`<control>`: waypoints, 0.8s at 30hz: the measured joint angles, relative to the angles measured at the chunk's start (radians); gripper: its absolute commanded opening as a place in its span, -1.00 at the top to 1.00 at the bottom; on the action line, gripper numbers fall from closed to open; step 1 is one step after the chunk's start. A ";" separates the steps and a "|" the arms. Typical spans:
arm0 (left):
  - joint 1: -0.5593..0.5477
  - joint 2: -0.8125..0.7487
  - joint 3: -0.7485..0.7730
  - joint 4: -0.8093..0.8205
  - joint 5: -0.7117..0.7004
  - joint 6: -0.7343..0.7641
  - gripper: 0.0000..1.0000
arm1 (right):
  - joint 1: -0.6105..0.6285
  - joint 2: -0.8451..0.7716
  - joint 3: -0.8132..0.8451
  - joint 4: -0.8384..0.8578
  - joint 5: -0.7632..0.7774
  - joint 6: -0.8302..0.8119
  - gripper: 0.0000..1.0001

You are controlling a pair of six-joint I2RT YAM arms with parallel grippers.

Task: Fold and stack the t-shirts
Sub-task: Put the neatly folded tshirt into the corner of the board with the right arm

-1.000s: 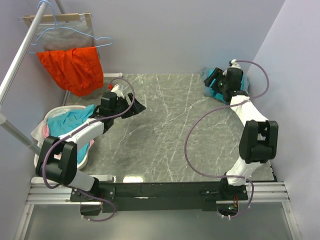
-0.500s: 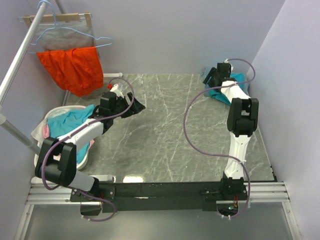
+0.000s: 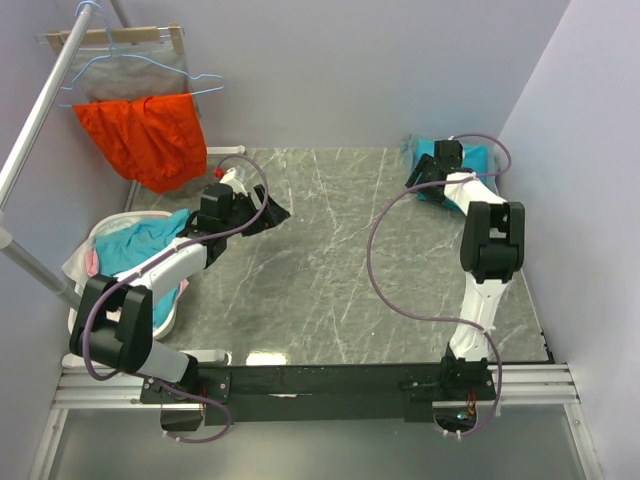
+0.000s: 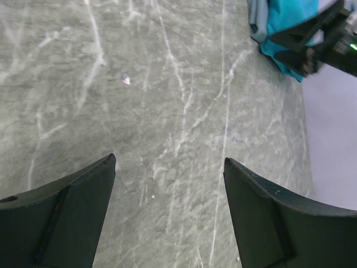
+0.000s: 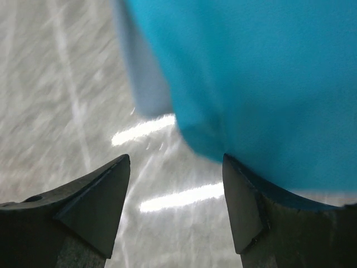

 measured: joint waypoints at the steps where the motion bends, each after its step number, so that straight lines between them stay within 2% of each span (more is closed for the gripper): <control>1: 0.000 -0.003 -0.001 -0.002 -0.008 0.000 -0.68 | 0.000 -0.024 -0.032 0.027 -0.020 -0.006 -0.48; 2: 0.000 -0.009 -0.003 -0.008 -0.025 0.002 -0.68 | 0.000 -0.065 -0.074 0.047 -0.043 -0.010 -0.49; 4: 0.000 -0.038 -0.005 -0.040 -0.071 0.005 -0.95 | 0.000 -0.161 -0.152 0.072 -0.090 -0.017 -0.51; 5: 0.000 -0.063 -0.006 -0.061 -0.106 0.011 -0.99 | 0.002 -0.204 -0.179 0.087 -0.109 -0.022 -0.51; 9: 0.000 -0.211 -0.006 -0.128 -0.294 0.010 -0.99 | 0.009 -0.432 -0.267 0.161 -0.221 -0.043 -0.56; 13: 0.000 -0.317 -0.006 -0.171 -0.420 0.009 -0.99 | 0.043 -0.603 -0.347 0.226 -0.309 -0.059 -0.60; 14: 0.000 -0.335 -0.006 -0.188 -0.447 0.010 -0.99 | 0.058 -0.641 -0.373 0.234 -0.333 -0.061 -0.69; 15: 0.000 -0.346 -0.004 -0.212 -0.473 0.008 -0.99 | 0.070 -0.673 -0.403 0.241 -0.355 -0.061 -0.99; 24: 0.000 -0.414 -0.031 -0.414 -0.607 -0.027 -0.99 | 0.238 -0.820 -0.733 0.211 -0.402 -0.087 -0.99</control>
